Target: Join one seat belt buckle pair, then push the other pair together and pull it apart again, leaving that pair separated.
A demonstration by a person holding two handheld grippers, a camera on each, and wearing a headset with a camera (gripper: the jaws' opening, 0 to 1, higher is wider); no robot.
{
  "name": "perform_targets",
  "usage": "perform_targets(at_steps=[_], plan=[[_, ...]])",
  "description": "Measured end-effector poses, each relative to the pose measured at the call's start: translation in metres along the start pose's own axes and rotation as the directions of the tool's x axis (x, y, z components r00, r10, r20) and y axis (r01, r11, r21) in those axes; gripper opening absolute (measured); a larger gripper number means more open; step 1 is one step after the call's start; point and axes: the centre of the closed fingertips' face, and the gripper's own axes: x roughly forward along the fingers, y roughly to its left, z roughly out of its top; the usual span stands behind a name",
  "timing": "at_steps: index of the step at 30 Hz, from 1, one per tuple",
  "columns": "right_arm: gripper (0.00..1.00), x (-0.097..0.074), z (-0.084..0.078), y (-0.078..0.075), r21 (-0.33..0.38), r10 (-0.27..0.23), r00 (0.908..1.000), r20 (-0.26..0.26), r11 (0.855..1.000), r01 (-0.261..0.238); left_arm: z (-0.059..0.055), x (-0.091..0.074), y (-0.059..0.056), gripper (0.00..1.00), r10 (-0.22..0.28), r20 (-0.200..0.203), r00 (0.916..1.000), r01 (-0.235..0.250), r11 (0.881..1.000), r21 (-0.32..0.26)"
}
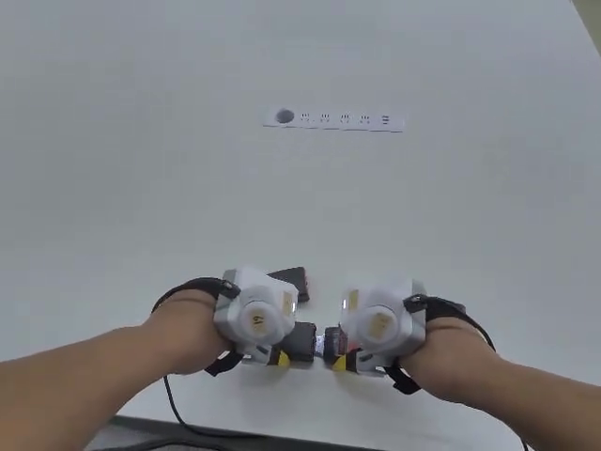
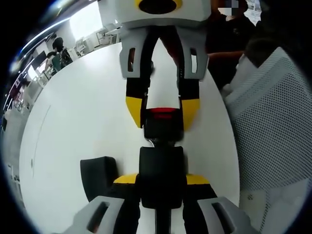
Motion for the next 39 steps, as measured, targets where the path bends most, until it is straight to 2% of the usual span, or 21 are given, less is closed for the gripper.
perform_targets(at_steps=[3, 4, 6, 11, 12, 14, 15, 17, 19, 29, 31, 35, 39], plan=[[0.29, 0.002, 0.004, 0.000, 0.003, 0.002, 1.0000, 0.009, 1.000, -0.002, 0.000, 0.000, 0.000, 0.34, -0.004, -0.002, 1.0000, 0.004, 1.000, 0.002], [0.29, 0.003, 0.005, 0.001, -0.019, 0.000, 0.9999, 0.011, 1.000, 0.000, -0.001, 0.000, 0.000, 0.34, -0.004, -0.006, 1.0000, 0.004, 1.000, 0.000], [0.29, 0.002, 0.001, 0.002, 0.004, 0.001, 1.0000, 0.004, 1.000, -0.001, -0.001, 0.001, 0.000, 0.34, -0.006, -0.002, 1.0000, 0.006, 1.000, -0.001], [0.30, 0.002, 0.001, 0.002, 0.004, -0.002, 1.0000, 0.007, 1.000, 0.002, -0.001, 0.001, 0.000, 0.34, -0.016, -0.006, 0.9999, 0.016, 1.000, -0.004], [0.30, 0.002, 0.001, 0.002, -0.028, 0.003, 1.0000, 0.009, 1.000, -0.003, -0.001, 0.001, 0.000, 0.34, -0.020, -0.012, 0.9997, 0.020, 1.000, -0.004], [0.31, 0.000, -0.002, 0.000, -0.028, 0.010, 0.9999, 0.010, 1.000, -0.010, -0.001, 0.002, -0.001, 0.34, -0.011, -0.042, 0.9990, 0.011, 1.000, 0.000], [0.31, -0.001, -0.004, 0.000, -0.030, 0.013, 0.9999, 0.010, 0.999, -0.012, 0.001, 0.001, -0.001, 0.34, 0.000, -0.034, 0.9994, 0.000, 1.000, 0.013], [0.31, -0.002, -0.005, 0.000, 0.001, 0.024, 0.9989, 0.040, 1.000, -0.024, 0.000, 0.001, 0.000, 0.34, 0.004, -0.017, 0.9999, -0.004, 1.000, -0.014], [0.31, -0.003, -0.005, 0.001, 0.000, 0.025, 0.9990, 0.038, 1.000, -0.025, 0.000, 0.001, 0.000, 0.34, 0.000, -0.012, 0.9999, 0.000, 1.000, -0.012], [0.31, -0.002, -0.007, 0.000, -0.017, 0.028, 0.9993, 0.027, 0.999, -0.027, 0.001, 0.000, 0.001, 0.33, -0.010, -0.012, 0.9999, 0.010, 1.000, -0.017], [0.31, -0.002, -0.007, 0.000, -0.017, 0.027, 0.9993, 0.026, 1.000, -0.027, 0.000, 0.000, 0.002, 0.33, -0.015, -0.013, 0.9998, 0.014, 0.999, -0.039], [0.31, -0.003, -0.007, 0.000, -0.016, 0.028, 0.9993, 0.026, 0.999, -0.028, 0.000, 0.000, 0.001, 0.33, -0.025, -0.025, 0.9994, 0.024, 0.999, -0.036], [0.31, -0.003, -0.007, 0.000, -0.009, 0.026, 0.9993, 0.025, 1.000, -0.026, 0.000, 0.000, 0.000, 0.33, -0.024, -0.020, 0.9995, 0.023, 0.999, -0.033]])
